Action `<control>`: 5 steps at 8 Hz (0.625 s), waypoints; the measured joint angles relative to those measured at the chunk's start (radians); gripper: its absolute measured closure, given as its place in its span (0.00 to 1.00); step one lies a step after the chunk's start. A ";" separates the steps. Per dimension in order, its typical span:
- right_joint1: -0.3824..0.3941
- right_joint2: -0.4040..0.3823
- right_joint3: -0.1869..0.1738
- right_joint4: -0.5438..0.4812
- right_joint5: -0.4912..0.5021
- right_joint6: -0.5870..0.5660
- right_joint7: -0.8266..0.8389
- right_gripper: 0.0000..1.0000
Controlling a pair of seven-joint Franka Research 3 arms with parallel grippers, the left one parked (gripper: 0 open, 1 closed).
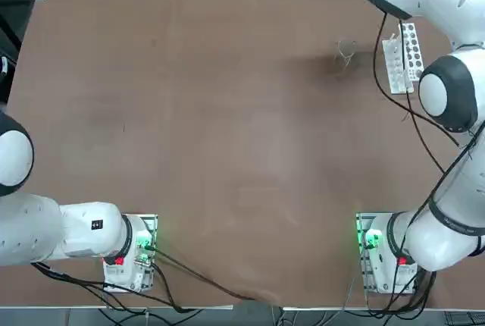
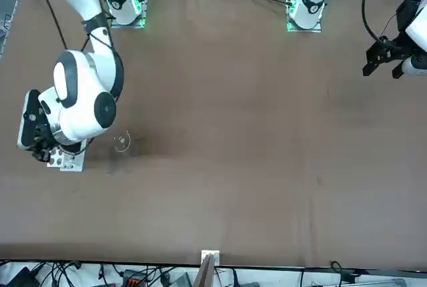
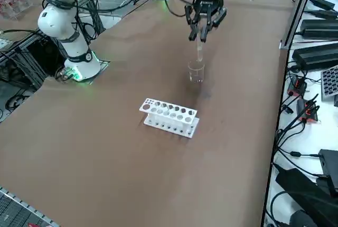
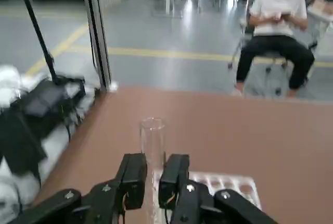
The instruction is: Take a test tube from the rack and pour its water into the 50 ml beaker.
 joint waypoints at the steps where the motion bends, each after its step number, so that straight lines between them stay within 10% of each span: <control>1: 0.021 0.000 0.000 0.029 0.089 -0.018 -0.035 0.81; 5: 0.056 0.036 0.002 0.048 0.359 -0.028 -0.069 0.80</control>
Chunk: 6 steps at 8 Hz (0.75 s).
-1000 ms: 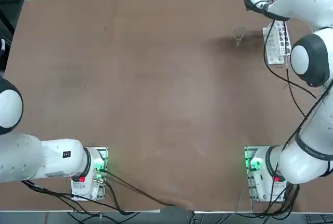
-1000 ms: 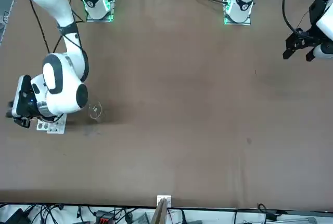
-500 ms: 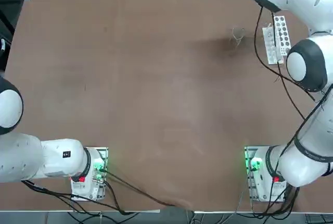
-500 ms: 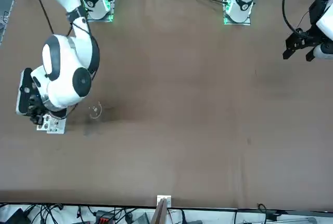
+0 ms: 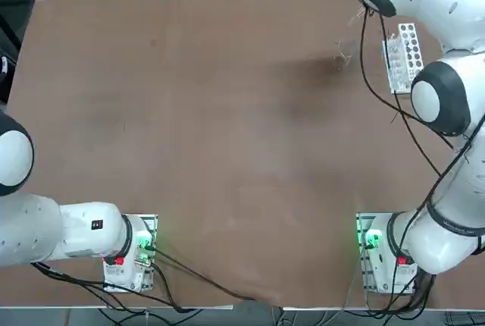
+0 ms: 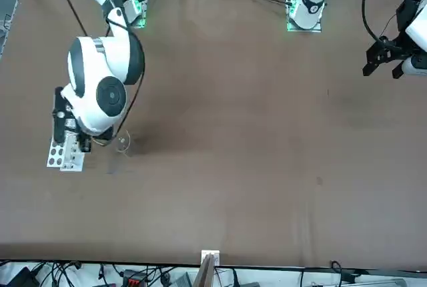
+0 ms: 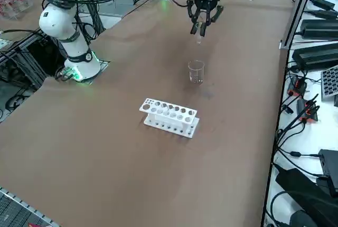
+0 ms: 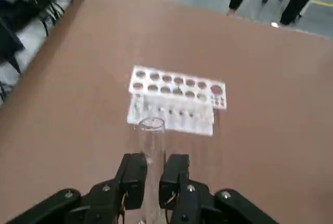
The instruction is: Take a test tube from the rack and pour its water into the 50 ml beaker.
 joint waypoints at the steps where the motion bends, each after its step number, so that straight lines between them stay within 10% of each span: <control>1: 0.001 0.018 0.000 0.000 0.055 0.006 -0.006 0.80; 6: 0.003 0.089 0.000 0.001 0.284 0.102 -0.016 0.79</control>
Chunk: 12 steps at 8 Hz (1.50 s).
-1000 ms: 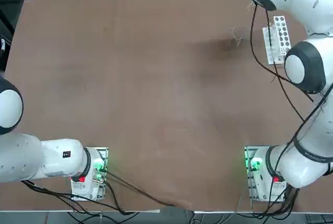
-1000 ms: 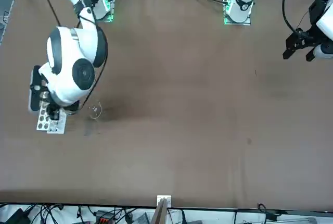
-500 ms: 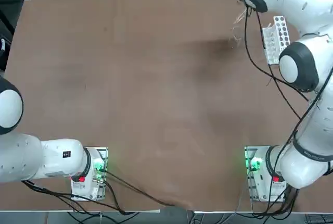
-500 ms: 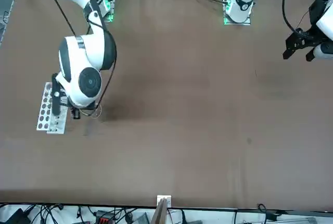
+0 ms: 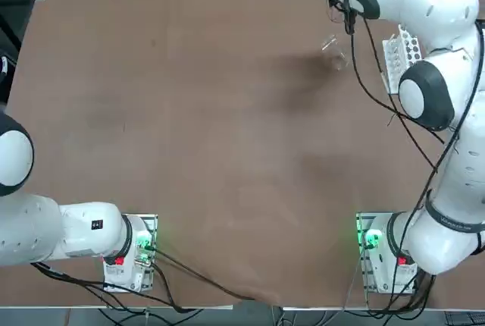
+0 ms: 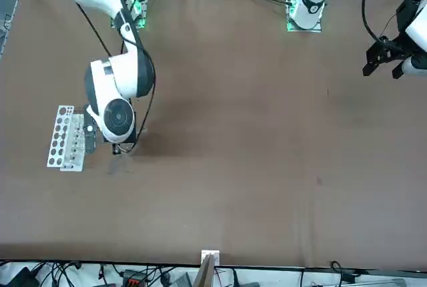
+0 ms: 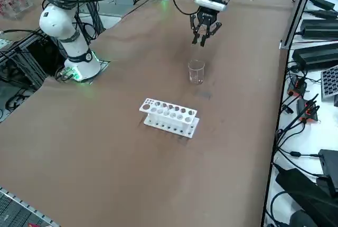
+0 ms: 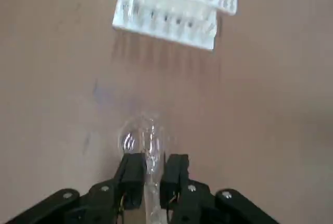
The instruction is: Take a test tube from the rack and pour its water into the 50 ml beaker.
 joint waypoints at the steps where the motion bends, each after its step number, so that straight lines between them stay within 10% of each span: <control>1: 0.000 0.007 0.000 0.000 0.028 0.021 0.000 0.79; 12: -0.105 0.030 -0.006 -0.050 0.384 0.120 -0.175 0.81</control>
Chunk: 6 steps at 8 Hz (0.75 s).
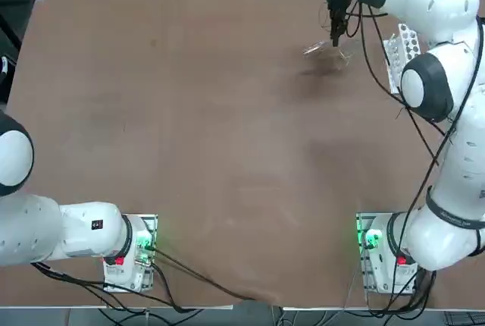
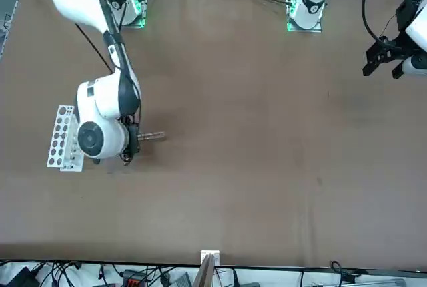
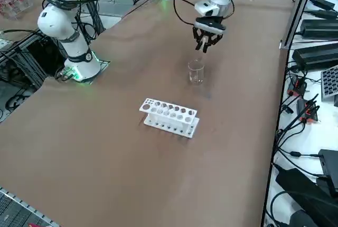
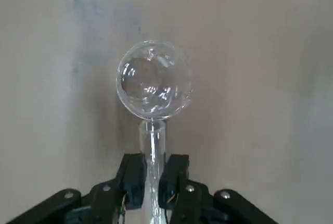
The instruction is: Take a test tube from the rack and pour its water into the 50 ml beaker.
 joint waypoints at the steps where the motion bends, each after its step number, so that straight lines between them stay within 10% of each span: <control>1: -0.017 -0.001 0.000 -0.006 0.036 0.000 -0.037 0.81; 6: -0.078 -0.004 -0.001 -0.052 0.170 -0.021 -0.181 0.81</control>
